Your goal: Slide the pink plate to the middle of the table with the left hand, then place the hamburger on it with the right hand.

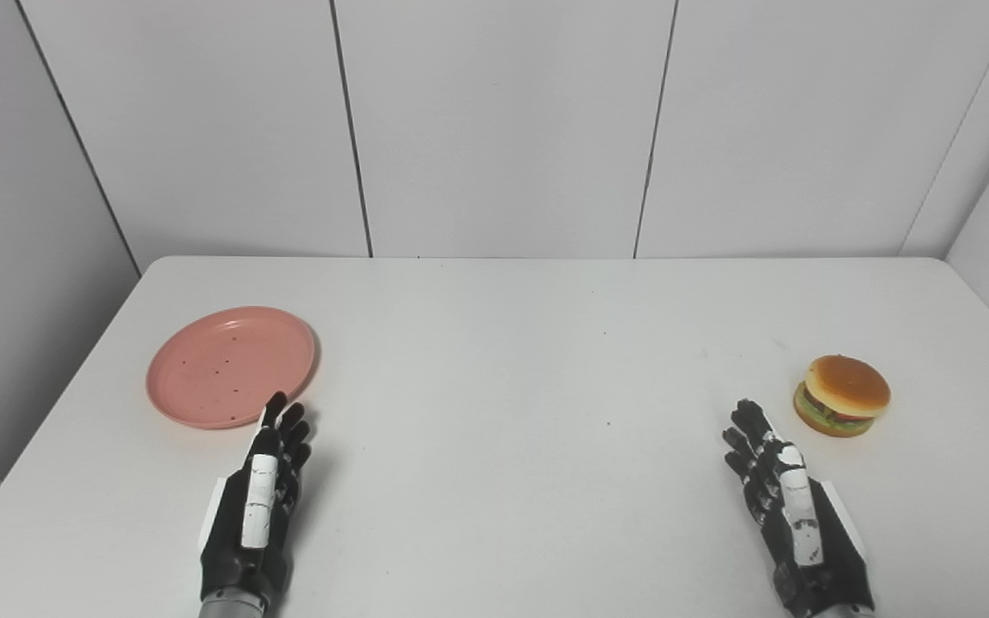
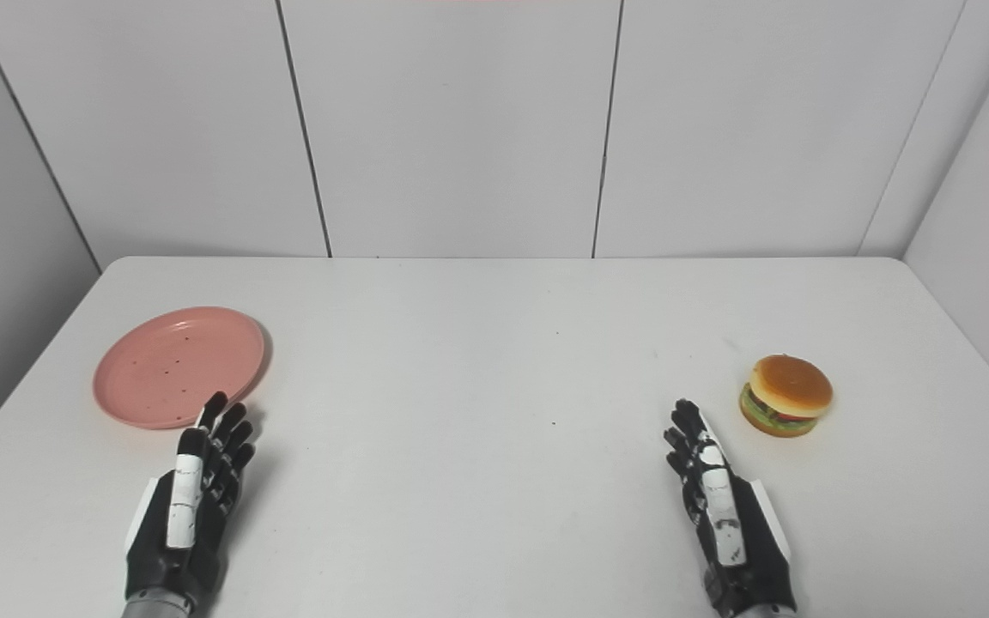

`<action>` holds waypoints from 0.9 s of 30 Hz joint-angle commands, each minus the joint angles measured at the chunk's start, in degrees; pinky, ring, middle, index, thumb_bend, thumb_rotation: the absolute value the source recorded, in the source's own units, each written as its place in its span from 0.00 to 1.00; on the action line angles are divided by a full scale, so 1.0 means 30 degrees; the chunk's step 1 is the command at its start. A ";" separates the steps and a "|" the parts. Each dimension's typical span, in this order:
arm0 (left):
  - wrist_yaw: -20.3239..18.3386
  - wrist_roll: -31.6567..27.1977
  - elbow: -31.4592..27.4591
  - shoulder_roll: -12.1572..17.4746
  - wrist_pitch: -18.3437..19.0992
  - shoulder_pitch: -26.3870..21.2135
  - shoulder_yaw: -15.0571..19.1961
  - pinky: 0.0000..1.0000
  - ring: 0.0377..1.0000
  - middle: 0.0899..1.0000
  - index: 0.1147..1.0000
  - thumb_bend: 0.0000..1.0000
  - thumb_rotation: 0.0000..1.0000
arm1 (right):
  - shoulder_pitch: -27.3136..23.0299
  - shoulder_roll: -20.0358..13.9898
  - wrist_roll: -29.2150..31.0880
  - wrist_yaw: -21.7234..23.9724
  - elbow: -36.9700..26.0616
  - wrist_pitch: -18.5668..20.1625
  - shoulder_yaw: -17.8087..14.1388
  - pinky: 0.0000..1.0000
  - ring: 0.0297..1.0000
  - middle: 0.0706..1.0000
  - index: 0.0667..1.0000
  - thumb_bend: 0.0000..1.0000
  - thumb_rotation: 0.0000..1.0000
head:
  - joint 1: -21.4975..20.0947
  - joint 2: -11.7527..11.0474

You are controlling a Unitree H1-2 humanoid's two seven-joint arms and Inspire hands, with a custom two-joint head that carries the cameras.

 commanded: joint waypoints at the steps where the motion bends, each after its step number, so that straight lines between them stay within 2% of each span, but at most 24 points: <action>1: -0.0254 -0.0108 -0.0386 0.0352 0.0194 -0.0044 -0.0120 1.00 0.98 0.97 0.96 0.94 0.89 | -0.0455 -0.0001 0.0045 0.0019 -0.0413 -0.0703 -0.0079 1.00 0.97 0.97 0.95 0.87 1.00 | 0.0003 -0.0005; 19: -0.0256 0.0022 -0.0242 0.0308 0.0086 -0.0094 -0.0211 1.00 0.98 0.97 0.96 0.91 0.89 | -0.0485 -0.0049 0.0232 0.0070 -0.0295 -0.0628 -0.0158 0.99 0.96 0.96 0.94 0.87 1.00 | 0.0346 -0.0096; 25: -0.0038 0.0697 0.0150 0.0054 -0.0209 -0.0203 -0.0507 1.00 0.97 0.97 0.96 0.90 0.89 | -0.0606 -0.0356 0.0530 0.0432 0.0423 -0.1026 -0.0323 0.99 0.96 0.97 0.96 0.88 1.00 | 0.1146 -0.0560; 27: 0.0012 0.0882 0.0477 -0.0092 -0.0404 -0.0305 -0.0646 1.00 0.98 0.97 0.96 0.89 0.90 | -0.0678 -0.0449 0.0786 0.0549 0.0848 -0.1216 -0.0467 0.99 0.96 0.97 0.95 0.87 1.00 | 0.1649 -0.1046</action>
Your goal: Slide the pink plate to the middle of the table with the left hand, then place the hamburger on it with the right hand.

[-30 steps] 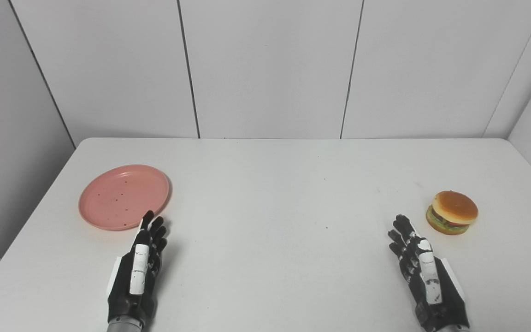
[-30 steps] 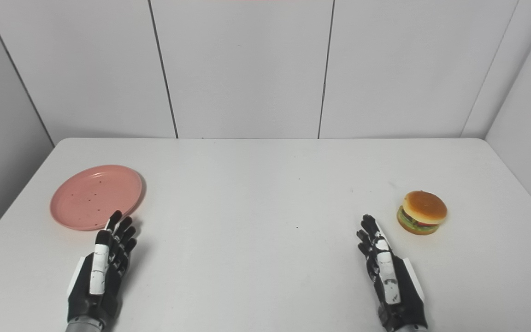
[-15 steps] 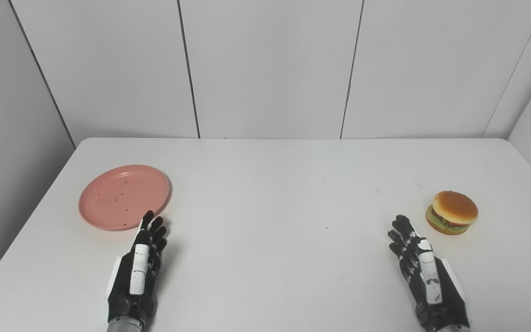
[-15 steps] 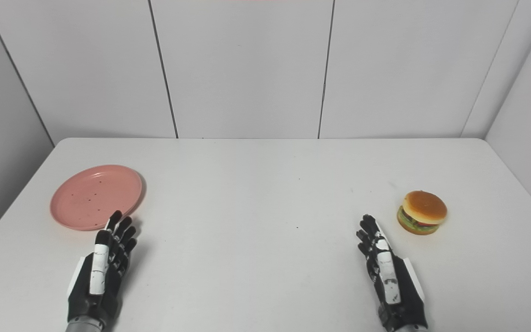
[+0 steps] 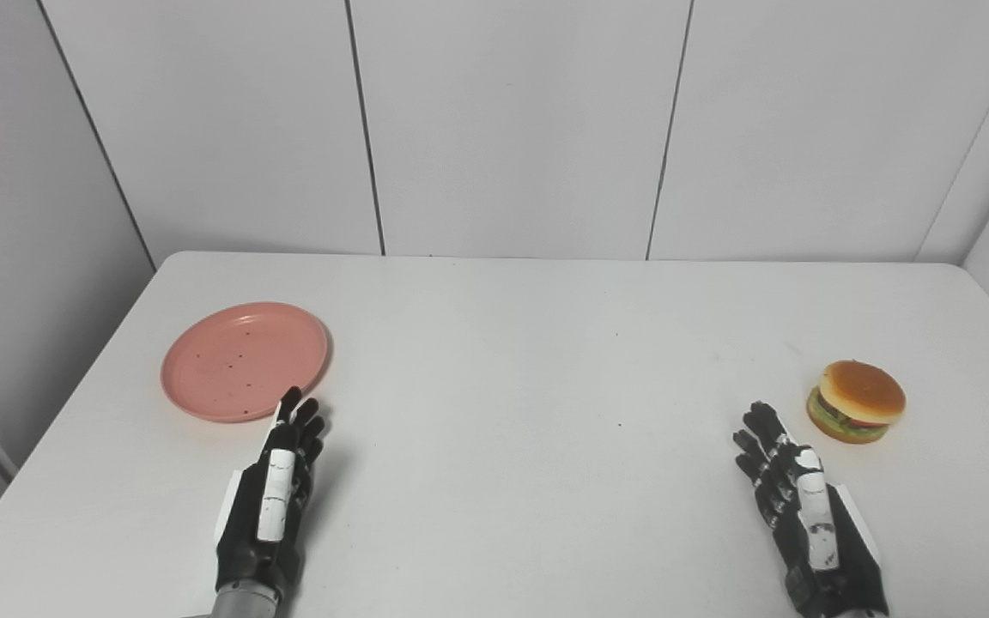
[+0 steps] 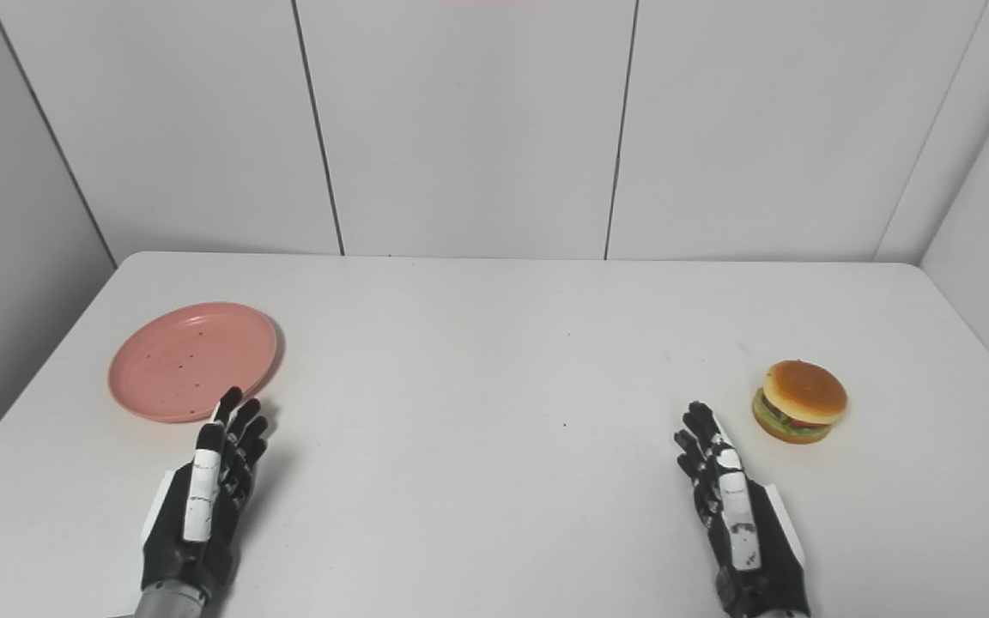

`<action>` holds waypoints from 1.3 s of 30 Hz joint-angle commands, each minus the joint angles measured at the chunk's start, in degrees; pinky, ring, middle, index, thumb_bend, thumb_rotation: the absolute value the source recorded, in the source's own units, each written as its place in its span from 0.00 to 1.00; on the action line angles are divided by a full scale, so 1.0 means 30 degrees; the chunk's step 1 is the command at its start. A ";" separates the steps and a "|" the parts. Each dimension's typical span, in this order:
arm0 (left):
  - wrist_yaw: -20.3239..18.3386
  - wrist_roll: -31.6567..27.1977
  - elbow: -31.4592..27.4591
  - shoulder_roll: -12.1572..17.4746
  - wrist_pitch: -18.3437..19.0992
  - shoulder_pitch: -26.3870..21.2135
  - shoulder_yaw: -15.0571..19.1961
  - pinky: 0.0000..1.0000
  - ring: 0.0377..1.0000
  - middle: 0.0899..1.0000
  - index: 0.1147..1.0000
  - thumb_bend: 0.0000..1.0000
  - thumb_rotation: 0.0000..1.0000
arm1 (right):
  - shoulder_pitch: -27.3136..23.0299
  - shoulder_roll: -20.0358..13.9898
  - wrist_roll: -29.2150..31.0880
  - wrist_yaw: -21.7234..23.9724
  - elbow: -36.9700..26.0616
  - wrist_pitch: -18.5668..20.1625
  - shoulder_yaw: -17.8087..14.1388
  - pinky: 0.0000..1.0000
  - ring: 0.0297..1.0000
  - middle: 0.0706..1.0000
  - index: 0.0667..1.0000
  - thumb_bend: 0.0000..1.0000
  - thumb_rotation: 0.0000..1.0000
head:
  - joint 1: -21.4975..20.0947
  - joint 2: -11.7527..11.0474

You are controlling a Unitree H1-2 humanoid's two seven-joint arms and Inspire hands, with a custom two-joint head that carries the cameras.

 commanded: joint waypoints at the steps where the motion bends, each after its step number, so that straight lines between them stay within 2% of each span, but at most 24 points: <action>1: -0.0060 0.0239 0.0363 -0.0111 -0.0341 -0.0253 -0.0394 1.00 0.98 0.97 0.96 0.89 0.90 | -0.0514 -0.0217 0.0299 0.0240 0.0561 -0.1054 -0.0320 0.99 0.96 0.97 0.95 0.86 1.00 | 0.0160 -0.0156; 4: 0.0112 0.0545 0.0960 -0.0358 -0.0860 -0.0399 -0.0609 1.00 0.98 0.96 0.96 0.88 0.90 | -0.0671 -0.0400 0.0501 0.0519 0.1380 -0.1586 -0.0498 0.99 0.96 0.97 0.96 0.86 1.00 | 0.0954 -0.0796; 5: 0.0152 0.0603 0.1122 -0.0416 -0.1022 -0.0438 -0.0659 1.00 0.98 0.96 0.96 0.88 0.90 | -0.0713 -0.0450 0.0522 0.0589 0.1587 -0.1729 -0.0537 0.98 0.96 0.96 0.96 0.87 1.00 | 0.0954 -0.0796; 7: 0.0268 0.0854 0.1752 -0.0598 -0.1622 -0.0597 -0.0816 1.00 0.98 0.96 0.95 0.88 0.89 | -0.0856 -0.0627 0.0605 0.0821 0.2260 -0.2166 -0.0649 0.98 0.95 0.97 0.96 0.87 1.00 | 0.1788 -0.1421; 13: 0.0484 0.1334 0.2942 -0.1014 -0.2642 -0.0925 -0.1003 1.00 0.99 0.96 0.95 0.88 0.90 | -0.1155 -0.0921 0.1139 0.1338 0.3613 -0.2984 -0.0826 1.00 0.96 0.98 0.98 0.86 1.00 | 0.2239 -0.2147; 18: 0.0646 0.1545 0.3590 -0.1155 -0.3084 -0.1088 -0.1076 1.00 0.99 0.97 0.95 0.87 0.91 | -0.1385 -0.1006 0.1358 0.1749 0.4531 -0.3553 -0.0955 1.00 0.96 0.98 0.97 0.85 1.00 | 0.2509 -0.2634; 25: 0.0739 0.1607 0.4073 -0.1272 -0.3482 -0.1151 -0.1034 1.00 0.99 0.97 0.95 0.85 0.91 | -0.1527 -0.1042 0.1320 0.1928 0.5218 -0.4042 -0.0943 1.00 0.96 0.98 0.97 0.85 1.00 | 0.2397 -0.2950; 32: 0.0434 0.1253 0.4626 -0.1151 -0.4061 -0.1188 -0.0967 1.00 1.00 0.98 0.96 0.85 0.90 | -0.1592 -0.0963 0.1254 0.2046 0.5602 -0.4308 -0.0879 1.00 0.96 0.97 0.97 0.86 1.00 | 0.2415 -0.3379; 37: 0.0262 0.1218 0.5152 -0.0944 -0.4668 -0.1290 -0.0987 1.00 1.00 0.99 0.97 0.87 0.91 | -0.1729 -0.0916 0.1085 0.2077 0.6031 -0.4612 -0.0780 1.00 0.96 0.97 0.97 0.88 1.00 | 0.2785 -0.3814; 39: 0.0364 0.1185 0.5127 -0.0966 -0.4886 -0.1352 -0.0918 1.00 0.99 0.97 0.95 0.89 0.89 | -0.1871 -0.0890 0.1038 0.2108 0.6427 -0.4863 -0.0761 1.00 0.96 0.97 0.97 0.85 1.00 | 0.2722 -0.3962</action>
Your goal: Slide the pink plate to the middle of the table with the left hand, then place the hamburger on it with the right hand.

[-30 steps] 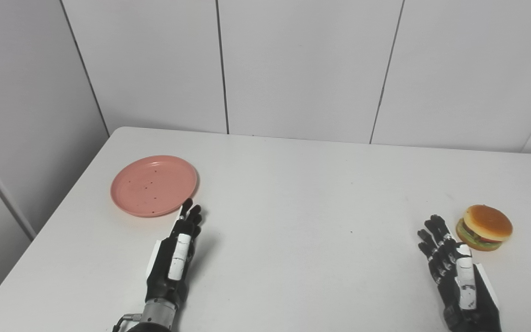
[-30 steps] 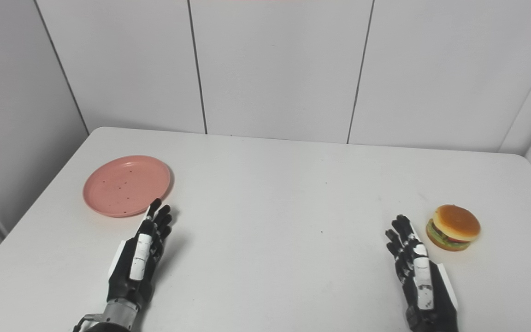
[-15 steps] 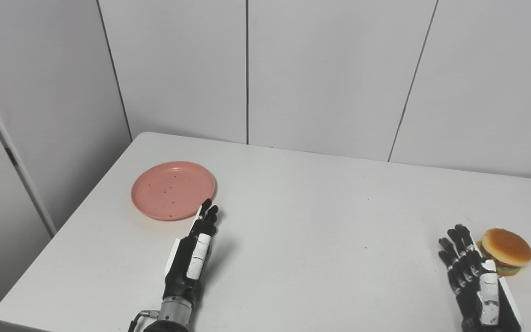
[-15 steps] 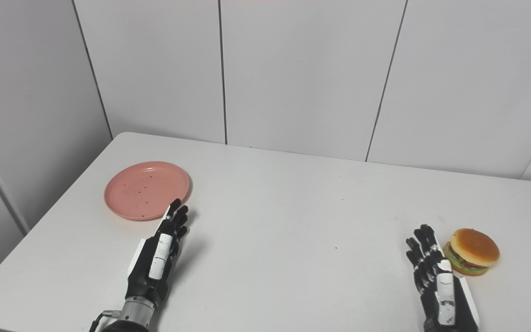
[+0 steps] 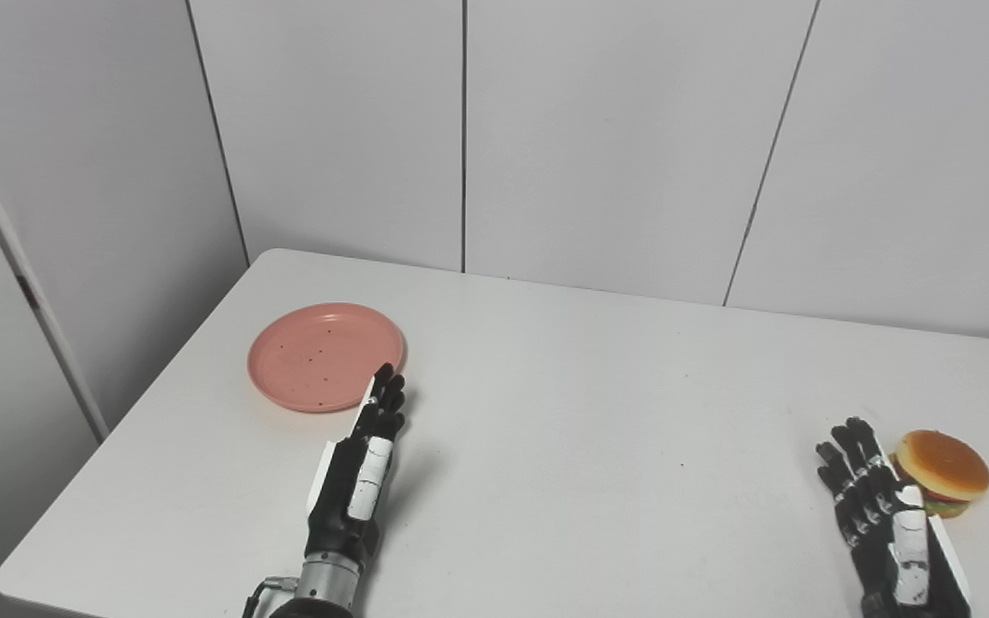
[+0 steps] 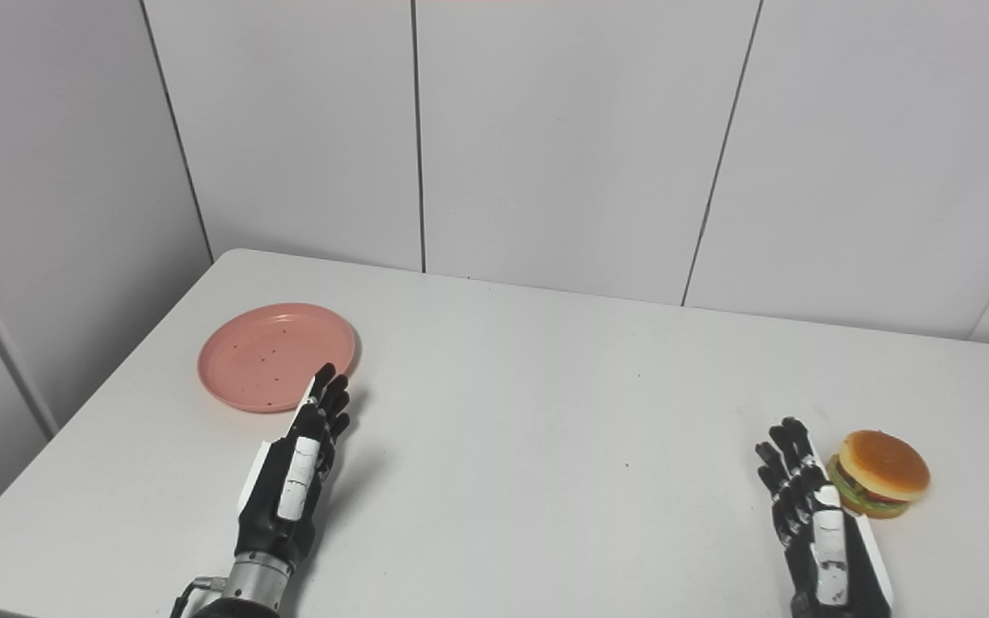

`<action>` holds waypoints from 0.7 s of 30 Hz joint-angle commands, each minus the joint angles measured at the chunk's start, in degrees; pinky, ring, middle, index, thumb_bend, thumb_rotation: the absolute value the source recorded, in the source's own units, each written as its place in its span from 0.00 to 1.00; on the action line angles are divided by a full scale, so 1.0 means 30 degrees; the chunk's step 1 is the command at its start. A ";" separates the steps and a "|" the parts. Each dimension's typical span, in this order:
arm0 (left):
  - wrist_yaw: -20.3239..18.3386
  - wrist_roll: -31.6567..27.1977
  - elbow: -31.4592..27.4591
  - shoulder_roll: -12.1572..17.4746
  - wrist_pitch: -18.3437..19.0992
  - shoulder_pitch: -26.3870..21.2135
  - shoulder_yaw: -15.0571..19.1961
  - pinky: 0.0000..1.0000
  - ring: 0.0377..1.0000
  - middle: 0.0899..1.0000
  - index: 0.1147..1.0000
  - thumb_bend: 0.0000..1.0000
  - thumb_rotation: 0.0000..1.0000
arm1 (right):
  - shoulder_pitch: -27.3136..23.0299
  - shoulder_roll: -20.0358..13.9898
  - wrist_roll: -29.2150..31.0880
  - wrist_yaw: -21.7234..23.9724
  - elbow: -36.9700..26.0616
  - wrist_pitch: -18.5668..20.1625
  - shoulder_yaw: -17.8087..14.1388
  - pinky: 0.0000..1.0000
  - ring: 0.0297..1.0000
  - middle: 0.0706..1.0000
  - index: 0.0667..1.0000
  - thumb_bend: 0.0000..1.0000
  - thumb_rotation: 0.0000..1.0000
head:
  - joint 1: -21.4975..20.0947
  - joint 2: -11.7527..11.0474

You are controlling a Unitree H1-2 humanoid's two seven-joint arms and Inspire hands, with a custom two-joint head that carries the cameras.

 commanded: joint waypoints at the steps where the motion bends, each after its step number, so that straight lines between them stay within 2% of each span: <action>1: -0.0103 -0.0128 0.1712 -0.0136 -0.0028 -0.0012 -0.0126 1.00 0.98 0.96 0.94 0.90 0.89 | 0.0149 0.0051 -0.0070 0.0306 0.2534 -0.0914 0.0024 1.00 0.96 0.97 0.97 0.85 1.00 | -0.0067 -0.0099; 7: 0.0307 -0.0495 0.0136 -0.0451 -0.0269 -0.0534 0.0249 0.95 0.95 0.92 0.88 0.93 0.88 | -0.0249 -0.0029 -0.0297 0.0383 0.3419 -0.1153 0.0028 1.00 0.96 0.96 0.97 0.84 1.00 | -0.0303 -0.0451; 13: 0.0918 -0.0632 -0.1389 -0.0721 -0.0485 -0.1655 0.0599 0.90 0.90 0.88 0.85 0.89 0.86 | -0.0364 -0.0093 -0.0273 0.0412 0.3811 -0.1230 0.0029 1.00 0.96 0.96 0.96 0.85 1.00 | -0.0375 -0.0457; 19: 0.1053 -0.0758 -0.2777 -0.0283 0.0151 -0.3305 0.0858 0.90 0.91 0.89 0.87 0.87 0.89 | -0.0155 -0.0118 -0.0229 0.0419 0.3451 -0.0993 0.0093 1.00 0.96 0.96 0.96 0.85 1.00 | -0.0330 -0.0218; 21: 0.0990 -0.0607 -0.3088 0.0099 0.0481 -0.3883 0.0983 0.92 0.91 0.89 0.88 0.91 0.91 | -0.0077 -0.0124 -0.0218 0.0459 0.3279 -0.0936 0.0145 1.00 0.96 0.96 0.97 0.84 1.00 | -0.0372 -0.0152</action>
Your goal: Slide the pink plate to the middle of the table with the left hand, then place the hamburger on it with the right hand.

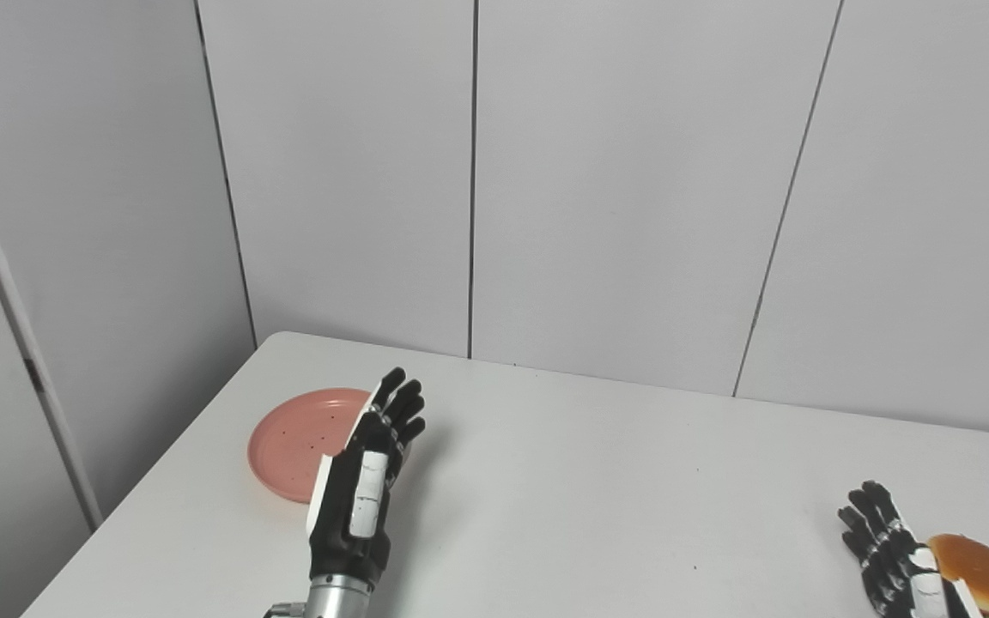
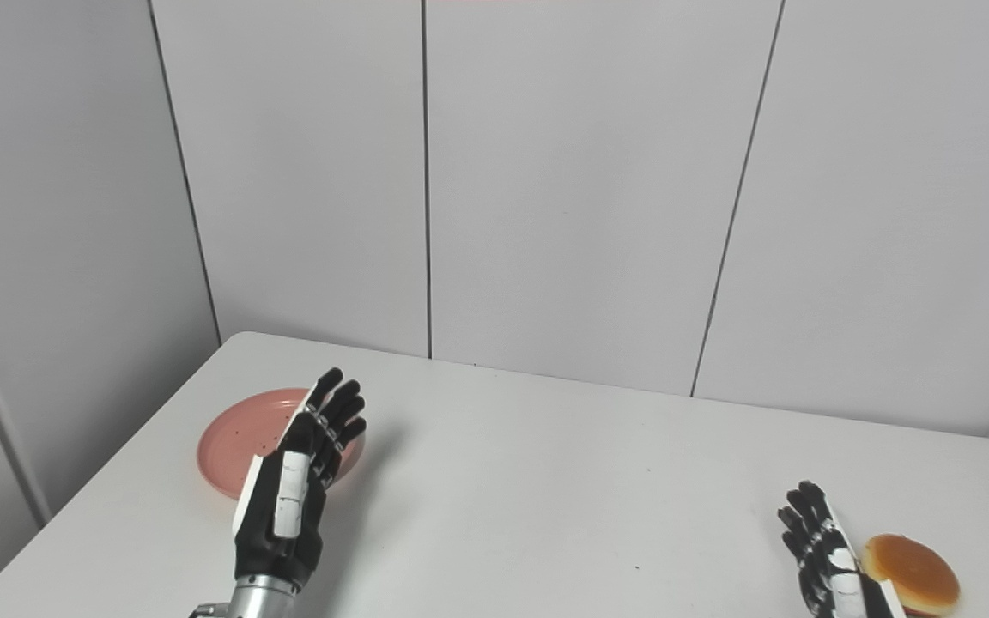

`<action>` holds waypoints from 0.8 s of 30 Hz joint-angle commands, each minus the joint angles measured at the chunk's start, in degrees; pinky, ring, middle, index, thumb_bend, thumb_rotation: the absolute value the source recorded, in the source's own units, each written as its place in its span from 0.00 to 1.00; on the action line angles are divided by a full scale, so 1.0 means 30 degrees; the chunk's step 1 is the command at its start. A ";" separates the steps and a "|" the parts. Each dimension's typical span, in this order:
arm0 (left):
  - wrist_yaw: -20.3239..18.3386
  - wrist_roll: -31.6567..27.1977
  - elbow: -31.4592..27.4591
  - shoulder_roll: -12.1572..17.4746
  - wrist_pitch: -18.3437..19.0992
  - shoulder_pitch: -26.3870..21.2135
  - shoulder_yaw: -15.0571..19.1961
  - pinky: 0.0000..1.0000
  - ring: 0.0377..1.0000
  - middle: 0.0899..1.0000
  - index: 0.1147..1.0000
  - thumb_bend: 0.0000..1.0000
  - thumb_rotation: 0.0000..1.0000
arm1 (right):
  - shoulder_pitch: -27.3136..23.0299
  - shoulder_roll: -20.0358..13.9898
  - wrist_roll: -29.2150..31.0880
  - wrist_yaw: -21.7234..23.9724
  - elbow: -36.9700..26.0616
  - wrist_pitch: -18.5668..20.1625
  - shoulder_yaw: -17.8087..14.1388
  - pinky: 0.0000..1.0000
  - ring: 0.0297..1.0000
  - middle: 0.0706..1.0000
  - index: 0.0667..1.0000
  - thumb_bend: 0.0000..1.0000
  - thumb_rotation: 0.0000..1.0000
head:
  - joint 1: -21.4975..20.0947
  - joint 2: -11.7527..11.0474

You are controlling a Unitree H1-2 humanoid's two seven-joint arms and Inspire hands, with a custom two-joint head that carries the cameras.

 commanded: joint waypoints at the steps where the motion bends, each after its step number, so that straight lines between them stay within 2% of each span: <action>1: 0.0016 0.0076 -0.0719 0.0643 0.0287 -0.1010 0.0143 0.92 0.91 0.89 0.88 0.91 0.91 | 0.1871 0.0509 0.0186 0.0278 0.0923 -0.0162 0.0202 1.00 0.96 0.96 0.97 0.84 1.00 | -0.0099 0.0093; 5: 0.0209 0.0120 -0.0724 0.1507 0.0718 -0.2036 0.0709 0.91 0.90 0.89 0.87 0.91 0.91 | 0.2023 0.0552 0.0077 0.0161 0.0542 0.0004 0.0280 1.00 0.95 0.95 0.96 0.84 1.00 | -0.0222 0.0233; 6: 0.0336 0.0174 -0.0603 0.1758 0.0783 -0.2362 0.0959 0.94 0.93 0.90 0.88 0.92 0.91 | 0.2065 0.0553 0.0086 0.0168 0.0439 0.0061 0.0301 1.00 0.95 0.95 0.96 0.85 1.00 | -0.0246 0.0278; 11: 0.0640 0.0959 0.0507 0.3171 0.0190 -0.3725 0.1792 0.94 0.92 0.90 0.90 0.87 0.95 | 0.2244 0.0535 0.0131 0.0127 0.0040 0.0264 0.0338 0.99 0.94 0.94 0.95 0.86 1.00 | -0.0302 0.0443; 13: 0.0667 0.0794 0.0990 0.3649 0.0198 -0.4149 0.2049 0.95 0.92 0.89 0.88 0.87 0.94 | 0.2296 0.0515 0.0209 0.0205 -0.0017 0.0235 0.0349 0.99 0.94 0.94 0.95 0.86 1.00 | -0.0333 0.0484; 15: 0.0995 0.1124 0.1266 0.3934 0.0333 -0.4433 0.2216 0.91 0.90 0.88 0.86 0.89 0.93 | 0.2353 0.0493 0.0255 0.0245 -0.0079 0.0227 0.0357 0.99 0.94 0.94 0.95 0.86 1.00 | -0.0370 0.0548; 19: 0.1120 0.0996 0.2633 0.4875 0.0357 -0.5427 0.2843 0.90 0.91 0.87 0.85 0.89 0.92 | 0.2459 0.0488 0.0346 0.0253 -0.0185 0.0265 0.0335 0.99 0.93 0.93 0.94 0.86 1.00 | -0.0398 0.0646; 24: 0.0873 0.0691 0.5132 0.6146 -0.0549 -0.6343 0.3324 0.91 0.92 0.85 0.82 0.87 0.90 | 0.2534 0.0480 0.0223 0.0135 -0.0293 0.0305 0.0361 0.98 0.93 0.92 0.93 0.86 1.00 | -0.0492 0.0753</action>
